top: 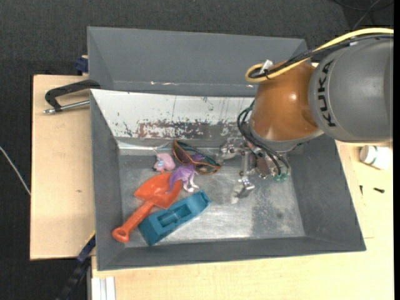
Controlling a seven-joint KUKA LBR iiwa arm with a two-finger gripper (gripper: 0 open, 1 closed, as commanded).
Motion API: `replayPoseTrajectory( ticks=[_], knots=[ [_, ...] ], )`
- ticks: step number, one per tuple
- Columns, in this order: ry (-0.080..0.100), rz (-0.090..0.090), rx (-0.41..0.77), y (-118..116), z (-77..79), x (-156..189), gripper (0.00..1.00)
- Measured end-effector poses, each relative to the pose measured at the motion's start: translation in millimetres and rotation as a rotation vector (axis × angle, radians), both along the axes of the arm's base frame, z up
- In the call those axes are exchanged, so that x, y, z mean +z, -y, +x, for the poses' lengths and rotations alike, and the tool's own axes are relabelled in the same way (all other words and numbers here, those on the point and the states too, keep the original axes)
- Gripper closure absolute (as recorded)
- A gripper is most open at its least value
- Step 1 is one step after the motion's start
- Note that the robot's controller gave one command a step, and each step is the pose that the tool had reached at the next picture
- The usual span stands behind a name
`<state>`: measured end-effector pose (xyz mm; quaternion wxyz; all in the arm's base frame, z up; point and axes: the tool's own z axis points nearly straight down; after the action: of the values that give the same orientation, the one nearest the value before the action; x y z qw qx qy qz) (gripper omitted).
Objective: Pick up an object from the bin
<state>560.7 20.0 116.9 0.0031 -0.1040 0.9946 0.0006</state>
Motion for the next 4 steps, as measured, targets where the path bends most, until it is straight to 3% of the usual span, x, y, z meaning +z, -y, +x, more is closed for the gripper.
replayPoseTrajectory(
  ticks=[1, 2, 3, 4],
  knots=[
    [0.0, 0.0, 0.129, 25.6, 29.7, 6.4, 0.0],
    [-0.003, 0.0, -0.1, -16.7, 36.5, -22.8, 0.0],
    [0.025, -0.017, 0.042, -70.9, 36.7, -35.3, 1.0],
    [0.025, -0.016, 0.042, -71.0, 36.6, -35.3, 1.0]
  ],
)
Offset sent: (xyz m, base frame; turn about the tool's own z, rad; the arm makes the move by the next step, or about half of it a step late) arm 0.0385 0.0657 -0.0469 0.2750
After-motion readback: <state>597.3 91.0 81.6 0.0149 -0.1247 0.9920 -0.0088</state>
